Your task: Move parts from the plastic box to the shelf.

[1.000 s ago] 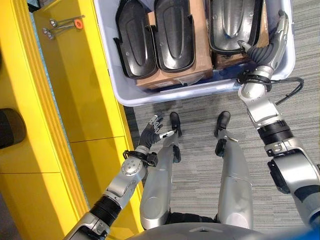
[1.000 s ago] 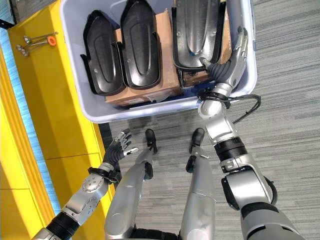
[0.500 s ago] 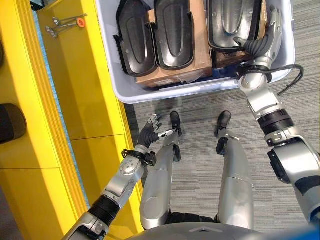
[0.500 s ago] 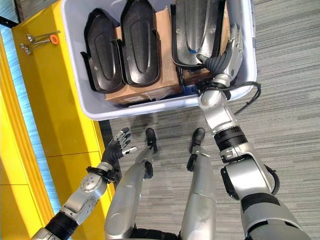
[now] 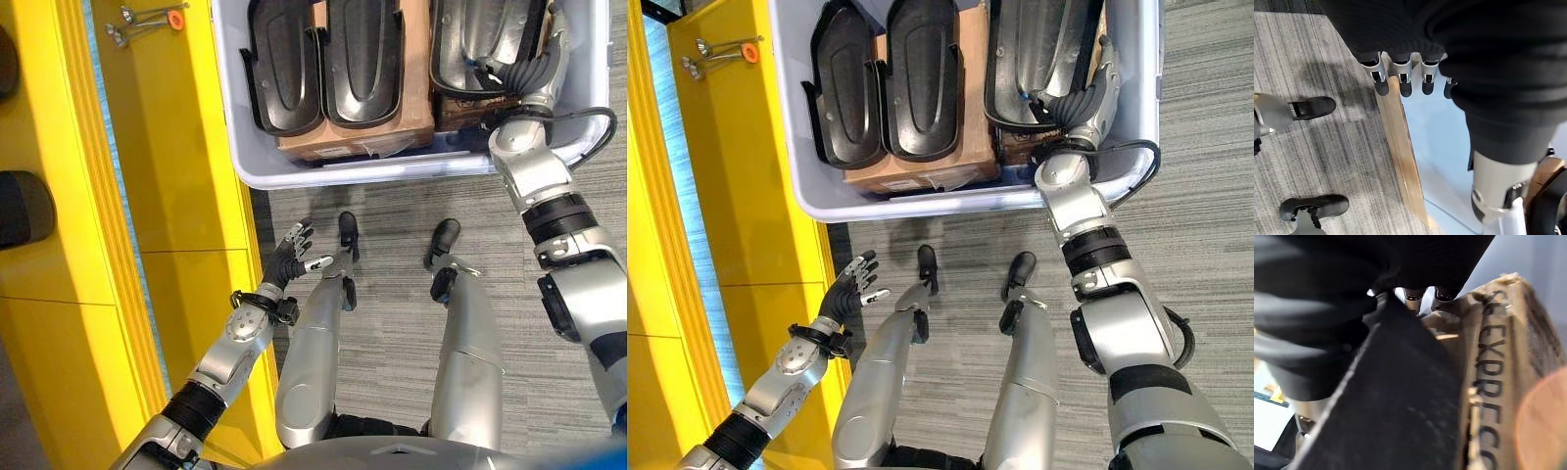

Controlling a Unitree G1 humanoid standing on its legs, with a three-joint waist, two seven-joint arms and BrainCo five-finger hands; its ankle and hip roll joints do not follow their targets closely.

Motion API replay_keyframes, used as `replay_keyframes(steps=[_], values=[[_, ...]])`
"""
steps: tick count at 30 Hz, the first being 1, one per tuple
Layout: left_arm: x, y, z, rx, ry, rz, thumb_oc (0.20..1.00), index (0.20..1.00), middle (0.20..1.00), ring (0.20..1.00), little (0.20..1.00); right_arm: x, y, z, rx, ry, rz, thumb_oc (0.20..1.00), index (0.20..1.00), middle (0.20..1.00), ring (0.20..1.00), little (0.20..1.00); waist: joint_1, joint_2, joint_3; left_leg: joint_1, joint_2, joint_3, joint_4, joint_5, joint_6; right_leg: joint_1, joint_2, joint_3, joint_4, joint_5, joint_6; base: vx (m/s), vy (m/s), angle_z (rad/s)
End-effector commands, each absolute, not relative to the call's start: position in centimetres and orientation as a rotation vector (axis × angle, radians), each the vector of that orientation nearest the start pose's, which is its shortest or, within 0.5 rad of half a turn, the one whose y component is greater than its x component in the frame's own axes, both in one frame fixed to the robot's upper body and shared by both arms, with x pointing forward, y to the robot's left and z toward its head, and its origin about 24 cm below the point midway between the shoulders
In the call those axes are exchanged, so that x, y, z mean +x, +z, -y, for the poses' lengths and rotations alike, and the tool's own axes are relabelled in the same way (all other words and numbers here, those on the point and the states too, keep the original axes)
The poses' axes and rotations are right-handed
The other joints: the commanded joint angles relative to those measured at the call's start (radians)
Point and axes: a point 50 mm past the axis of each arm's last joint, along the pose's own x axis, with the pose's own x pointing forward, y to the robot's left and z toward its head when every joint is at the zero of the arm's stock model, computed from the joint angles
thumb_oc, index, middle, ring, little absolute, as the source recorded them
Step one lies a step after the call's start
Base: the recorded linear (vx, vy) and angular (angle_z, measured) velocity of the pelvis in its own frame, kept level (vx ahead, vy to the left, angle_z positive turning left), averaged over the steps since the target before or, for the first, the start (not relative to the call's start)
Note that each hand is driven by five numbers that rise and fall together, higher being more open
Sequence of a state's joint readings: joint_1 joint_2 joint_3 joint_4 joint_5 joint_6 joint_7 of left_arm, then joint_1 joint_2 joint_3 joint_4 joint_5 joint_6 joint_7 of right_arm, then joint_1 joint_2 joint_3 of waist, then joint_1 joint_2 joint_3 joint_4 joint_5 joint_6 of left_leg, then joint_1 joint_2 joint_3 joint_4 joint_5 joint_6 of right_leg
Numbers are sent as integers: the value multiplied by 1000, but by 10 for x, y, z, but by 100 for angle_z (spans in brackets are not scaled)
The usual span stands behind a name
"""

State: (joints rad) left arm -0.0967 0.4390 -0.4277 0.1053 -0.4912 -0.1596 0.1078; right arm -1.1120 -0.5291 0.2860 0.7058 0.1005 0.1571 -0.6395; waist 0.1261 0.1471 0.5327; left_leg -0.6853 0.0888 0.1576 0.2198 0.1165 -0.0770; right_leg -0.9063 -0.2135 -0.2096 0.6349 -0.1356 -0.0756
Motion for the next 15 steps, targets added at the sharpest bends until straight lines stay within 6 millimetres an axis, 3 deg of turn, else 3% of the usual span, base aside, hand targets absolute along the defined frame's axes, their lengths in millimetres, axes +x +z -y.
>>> replay_keyframes(steps=[1, 2, 3, 5, 15], values=[[247, 43, -142, -71, -289, 2, 1000, 1000, 1000, 1000, 1000, 397, 286, 205, -448, -547, 432, 1000, 1000, 1000, 1000, 1000, 8, 95, -13, -69, -9, -14, 139, -97, 2, 38, 23, -2, 38, -52, 65, 13, -33, -1], [247, 43, -143, -69, -288, 4, 1000, 1000, 1000, 1000, 1000, 399, 282, 205, -364, -534, 398, 950, 950, 950, 950, 950, 11, 95, -13, -75, -8, -15, 147, -99, 2, 34, 22, -1, 46, -55, 63, 12, -48, 0], [248, 45, -145, -71, -286, 8, 1000, 1000, 1000, 1000, 1000, 401, 279, 209, -346, -518, 386, 200, 200, 200, 200, 200, 14, 94, -13, -84, -8, -20, 157, -103, 3, 29, 22, -1, 55, -60, 61, 10, -48, 1], [248, 45, -148, -72, -284, 10, 1000, 1000, 1000, 1000, 1000, 402, 281, 208, -381, -485, 384, 200, 200, 200, 200, 200, 16, 95, -13, -93, -6, -20, 165, -102, 3, 22, 21, -2, 67, -63, 59, 10, -40, -1], [245, 46, -158, -52, -289, 11, 1000, 1000, 1000, 1000, 1000, 408, 262, 218, -232, -416, 243, 200, 200, 200, 200, 200, 25, 81, -13, -81, 0, -34, 165, -95, 0, 46, 27, -6, 59, -56, 63, 1, -26, 0]])
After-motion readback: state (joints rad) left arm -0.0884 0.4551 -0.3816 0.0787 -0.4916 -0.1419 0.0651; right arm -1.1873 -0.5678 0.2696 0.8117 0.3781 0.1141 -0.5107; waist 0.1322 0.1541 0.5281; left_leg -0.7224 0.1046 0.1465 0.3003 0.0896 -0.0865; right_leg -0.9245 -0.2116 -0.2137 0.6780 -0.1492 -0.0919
